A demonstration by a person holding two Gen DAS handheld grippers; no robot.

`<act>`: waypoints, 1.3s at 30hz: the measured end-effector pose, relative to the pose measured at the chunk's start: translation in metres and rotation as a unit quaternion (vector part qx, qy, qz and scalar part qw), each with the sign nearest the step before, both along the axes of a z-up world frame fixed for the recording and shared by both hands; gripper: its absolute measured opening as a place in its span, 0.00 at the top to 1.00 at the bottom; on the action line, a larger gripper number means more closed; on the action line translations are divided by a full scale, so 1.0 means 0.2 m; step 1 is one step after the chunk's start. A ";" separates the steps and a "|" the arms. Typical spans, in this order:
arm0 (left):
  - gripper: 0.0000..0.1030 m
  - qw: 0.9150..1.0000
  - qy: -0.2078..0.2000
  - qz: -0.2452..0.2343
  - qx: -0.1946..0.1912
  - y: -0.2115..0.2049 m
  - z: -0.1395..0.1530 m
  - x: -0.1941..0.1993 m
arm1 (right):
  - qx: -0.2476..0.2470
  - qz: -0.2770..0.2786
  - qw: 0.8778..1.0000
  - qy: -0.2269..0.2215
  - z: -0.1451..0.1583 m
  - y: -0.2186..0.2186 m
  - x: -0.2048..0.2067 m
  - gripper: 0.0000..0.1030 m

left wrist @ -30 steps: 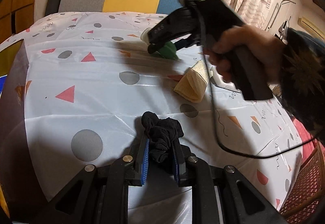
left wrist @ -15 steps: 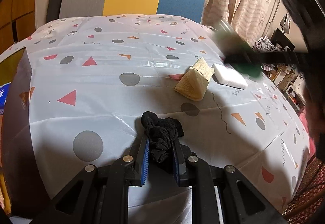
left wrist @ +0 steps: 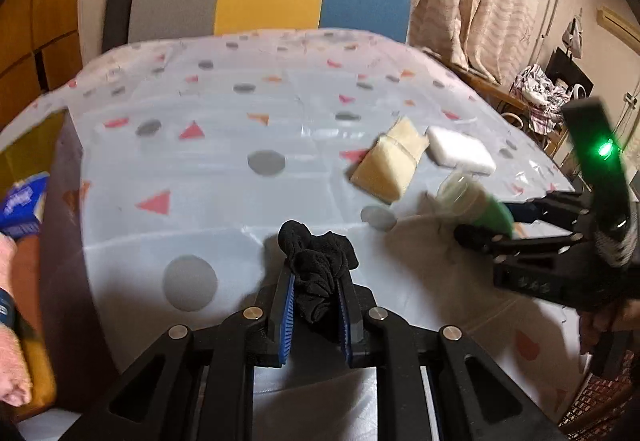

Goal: Organize soft objects
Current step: 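Carry the black scrunchie with the left tool over the gold tray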

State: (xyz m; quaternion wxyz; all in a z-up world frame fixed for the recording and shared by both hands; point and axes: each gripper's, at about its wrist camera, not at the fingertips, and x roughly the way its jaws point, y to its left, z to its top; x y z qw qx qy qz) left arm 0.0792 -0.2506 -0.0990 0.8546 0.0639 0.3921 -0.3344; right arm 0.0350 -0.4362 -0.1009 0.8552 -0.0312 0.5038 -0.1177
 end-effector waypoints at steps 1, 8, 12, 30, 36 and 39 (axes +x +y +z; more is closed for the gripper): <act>0.84 1.000 -0.006 -0.001 -0.003 0.01 0.03 -0.01 | 0.000 0.000 1.000 -0.001 0.00 0.00 0.00 0.53; 0.84 0.999 -0.020 0.015 -0.028 0.10 0.20 -0.05 | 0.001 -0.004 1.000 -0.002 -0.01 0.00 0.01 0.52; 0.84 0.999 -0.028 0.030 -0.033 0.15 0.28 -0.07 | 0.006 -0.008 1.000 -0.005 -0.01 -0.01 0.01 0.52; 0.84 0.996 -0.031 0.070 -0.053 0.39 0.46 -0.09 | -0.003 -0.003 1.000 -0.007 -0.01 0.00 0.00 0.52; 0.84 0.994 -0.027 0.089 -0.052 0.47 0.47 -0.08 | -0.002 -0.001 1.000 -0.007 -0.01 0.00 0.00 0.52; 0.84 0.994 -0.023 0.097 -0.055 0.50 0.47 -0.07 | -0.004 0.000 1.000 -0.007 -0.01 0.00 0.00 0.52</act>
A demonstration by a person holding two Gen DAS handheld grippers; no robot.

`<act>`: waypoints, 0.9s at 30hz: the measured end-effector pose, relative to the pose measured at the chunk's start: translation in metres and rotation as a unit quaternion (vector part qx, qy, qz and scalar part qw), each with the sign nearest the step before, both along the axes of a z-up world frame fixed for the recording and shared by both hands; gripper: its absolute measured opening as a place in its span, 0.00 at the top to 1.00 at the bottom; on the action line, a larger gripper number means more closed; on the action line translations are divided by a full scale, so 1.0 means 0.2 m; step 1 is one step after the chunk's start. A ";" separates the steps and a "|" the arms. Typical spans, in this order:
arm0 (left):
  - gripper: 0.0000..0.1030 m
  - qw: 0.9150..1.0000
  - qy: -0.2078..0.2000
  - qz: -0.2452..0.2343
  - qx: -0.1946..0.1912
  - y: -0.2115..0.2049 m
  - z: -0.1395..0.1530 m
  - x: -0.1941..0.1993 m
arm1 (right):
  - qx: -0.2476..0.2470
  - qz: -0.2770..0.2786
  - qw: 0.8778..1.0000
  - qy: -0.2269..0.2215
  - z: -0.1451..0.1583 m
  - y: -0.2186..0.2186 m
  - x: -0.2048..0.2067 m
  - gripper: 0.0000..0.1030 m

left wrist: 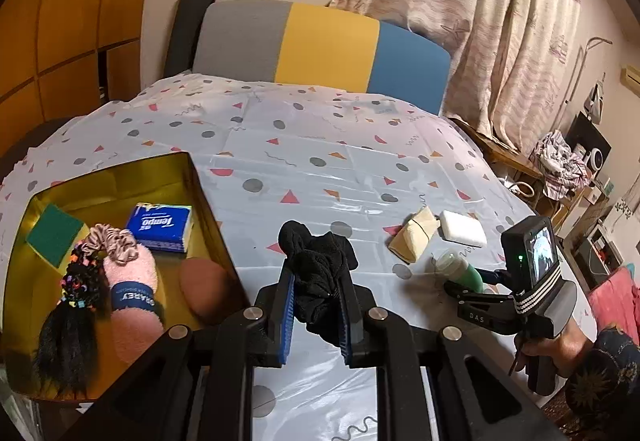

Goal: Organize soft objects
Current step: 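Carry the black scrunchie with the left tool over the gold tray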

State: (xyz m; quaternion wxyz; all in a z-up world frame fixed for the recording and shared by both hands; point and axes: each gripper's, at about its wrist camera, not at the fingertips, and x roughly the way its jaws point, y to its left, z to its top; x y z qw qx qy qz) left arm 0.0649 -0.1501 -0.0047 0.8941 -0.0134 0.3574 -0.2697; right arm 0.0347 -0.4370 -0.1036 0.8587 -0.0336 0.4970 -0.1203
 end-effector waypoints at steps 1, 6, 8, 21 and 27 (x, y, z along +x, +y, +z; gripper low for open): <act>0.84 1.000 -0.001 0.003 -0.001 0.01 0.00 0.00 | -0.001 0.000 1.000 0.000 0.00 0.00 0.00 0.52; 0.84 0.999 -0.008 0.027 -0.016 0.15 0.06 0.01 | -0.001 0.000 1.000 0.000 0.00 0.00 0.00 0.52; 0.84 0.999 -0.004 0.042 -0.024 0.24 0.07 0.03 | -0.002 0.001 1.000 0.000 0.00 0.00 0.00 0.52; 0.84 0.974 0.072 0.201 -0.077 0.97 -0.07 0.16 | -0.008 0.002 1.000 0.002 0.00 0.00 0.00 0.52; 0.84 0.974 0.110 0.186 -0.068 0.91 -0.23 0.22 | -0.009 0.001 1.000 0.002 0.00 0.00 0.00 0.52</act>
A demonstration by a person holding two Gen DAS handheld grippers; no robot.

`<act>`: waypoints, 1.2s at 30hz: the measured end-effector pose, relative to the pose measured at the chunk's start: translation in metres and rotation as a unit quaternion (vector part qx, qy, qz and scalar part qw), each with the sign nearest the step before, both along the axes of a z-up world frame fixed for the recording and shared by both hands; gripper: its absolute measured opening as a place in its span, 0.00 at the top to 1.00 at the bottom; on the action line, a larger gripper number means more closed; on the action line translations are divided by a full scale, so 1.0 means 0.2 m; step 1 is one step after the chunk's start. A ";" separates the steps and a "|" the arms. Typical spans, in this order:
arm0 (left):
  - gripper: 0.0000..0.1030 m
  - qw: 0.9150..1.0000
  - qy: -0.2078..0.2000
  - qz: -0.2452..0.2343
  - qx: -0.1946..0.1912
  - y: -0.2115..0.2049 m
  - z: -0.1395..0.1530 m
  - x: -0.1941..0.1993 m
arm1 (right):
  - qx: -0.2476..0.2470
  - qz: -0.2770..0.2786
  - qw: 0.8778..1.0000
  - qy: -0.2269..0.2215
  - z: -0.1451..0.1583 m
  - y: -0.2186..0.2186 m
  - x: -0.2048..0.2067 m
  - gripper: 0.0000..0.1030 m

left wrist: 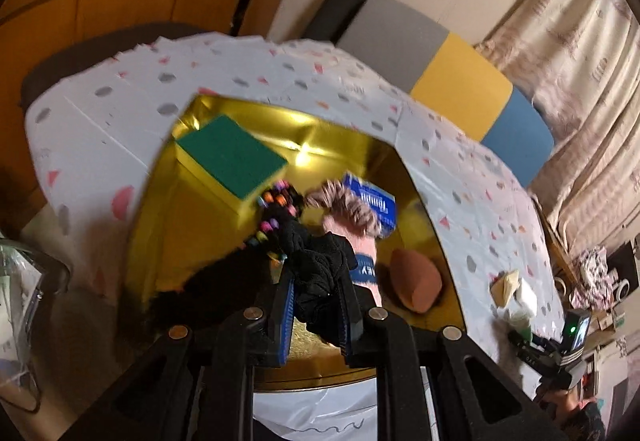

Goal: Organize soft objects
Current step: 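Carry the black scrunchie with the left tool over the gold tray, then open the left tool to drop the black scrunchie into the tray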

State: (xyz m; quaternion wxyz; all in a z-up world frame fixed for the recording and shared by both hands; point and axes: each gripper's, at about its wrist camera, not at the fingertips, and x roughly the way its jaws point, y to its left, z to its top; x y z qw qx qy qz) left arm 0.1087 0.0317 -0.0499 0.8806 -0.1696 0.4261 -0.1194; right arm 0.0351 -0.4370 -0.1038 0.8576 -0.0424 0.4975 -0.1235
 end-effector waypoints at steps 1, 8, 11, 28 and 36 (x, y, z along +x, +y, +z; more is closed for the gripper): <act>0.84 1.000 0.004 -0.005 0.003 -0.02 -0.02 0.02 | 0.000 0.000 1.000 0.000 0.00 0.00 0.00 0.52; 0.84 0.998 0.029 -0.016 0.052 -0.09 -0.16 0.24 | 0.000 -0.001 1.000 0.000 0.00 0.00 0.00 0.52; 0.84 0.996 0.030 -0.006 0.084 -0.07 -0.19 0.33 | 0.000 -0.001 1.000 0.000 0.00 0.00 0.00 0.52; 0.62 0.990 -0.027 0.015 0.138 -0.07 0.03 0.09 | -0.009 -0.001 1.000 0.001 0.00 0.01 0.00 0.52; 0.60 0.988 -0.050 0.015 0.142 -0.05 0.11 -0.04 | -0.009 -0.003 1.000 0.001 0.01 0.01 0.00 0.52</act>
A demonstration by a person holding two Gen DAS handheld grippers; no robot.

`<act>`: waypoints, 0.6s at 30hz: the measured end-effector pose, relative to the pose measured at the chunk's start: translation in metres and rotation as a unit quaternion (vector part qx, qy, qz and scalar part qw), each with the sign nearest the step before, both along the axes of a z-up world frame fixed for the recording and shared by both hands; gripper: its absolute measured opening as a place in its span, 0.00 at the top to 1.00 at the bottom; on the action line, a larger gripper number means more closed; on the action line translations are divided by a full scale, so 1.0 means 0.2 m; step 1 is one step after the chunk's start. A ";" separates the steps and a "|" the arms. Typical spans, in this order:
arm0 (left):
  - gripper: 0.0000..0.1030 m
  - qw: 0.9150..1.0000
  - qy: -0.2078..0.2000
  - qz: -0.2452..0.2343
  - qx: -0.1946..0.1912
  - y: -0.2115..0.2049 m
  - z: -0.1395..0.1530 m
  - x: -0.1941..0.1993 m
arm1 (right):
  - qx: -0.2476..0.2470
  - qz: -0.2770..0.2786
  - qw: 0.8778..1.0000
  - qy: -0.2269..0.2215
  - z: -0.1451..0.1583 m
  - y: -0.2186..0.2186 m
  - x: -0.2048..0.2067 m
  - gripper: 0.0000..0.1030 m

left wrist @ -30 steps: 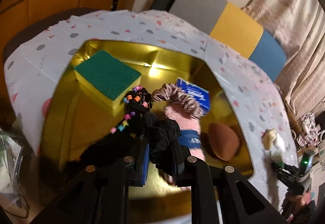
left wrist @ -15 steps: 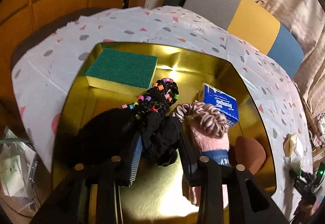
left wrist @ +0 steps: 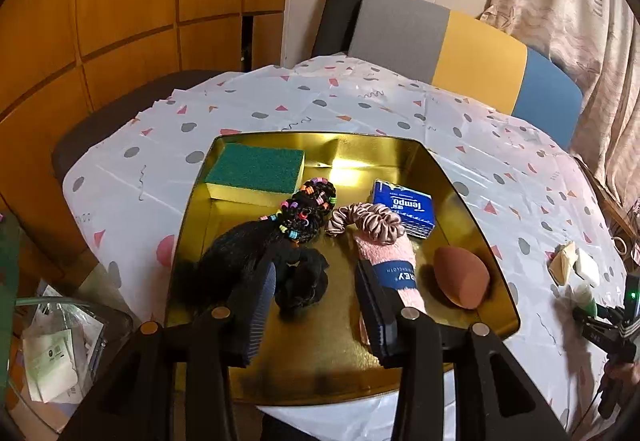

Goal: Organize soft objects
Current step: 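Open the left tool to drop the black scrunchie into the tray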

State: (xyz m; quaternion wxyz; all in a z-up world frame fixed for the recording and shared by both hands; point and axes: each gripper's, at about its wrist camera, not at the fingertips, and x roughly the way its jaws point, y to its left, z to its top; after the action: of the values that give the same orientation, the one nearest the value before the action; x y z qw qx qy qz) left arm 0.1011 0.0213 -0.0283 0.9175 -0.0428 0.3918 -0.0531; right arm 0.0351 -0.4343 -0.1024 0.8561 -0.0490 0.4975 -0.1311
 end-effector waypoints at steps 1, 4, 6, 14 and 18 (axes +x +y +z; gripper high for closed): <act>0.60 1.000 -0.001 -0.001 0.000 0.00 0.00 -0.01 | 0.000 0.000 1.000 0.001 0.00 0.00 0.00 0.52; 0.60 1.000 -0.007 0.002 0.000 0.03 0.02 -0.03 | 0.009 -0.006 1.000 0.005 0.02 -0.01 0.01 0.52; 0.60 1.000 -0.009 0.005 0.001 0.04 0.03 -0.04 | 0.020 -0.010 1.000 0.001 0.05 0.00 0.01 0.52; 0.60 1.000 -0.007 0.014 -0.005 0.11 0.01 -0.07 | 0.042 0.027 0.998 -0.042 0.24 0.21 0.06 0.52; 0.60 1.000 -0.003 0.018 -0.007 0.14 0.00 -0.07 | 0.055 0.074 0.993 -0.069 0.36 0.42 0.13 0.52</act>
State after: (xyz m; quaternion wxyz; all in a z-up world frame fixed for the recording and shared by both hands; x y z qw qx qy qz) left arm 0.0879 0.0487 -0.0291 0.9190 -0.0563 0.3883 -0.0394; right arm 0.0614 -0.3496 -0.0308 0.8971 -0.0291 0.4388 -0.0425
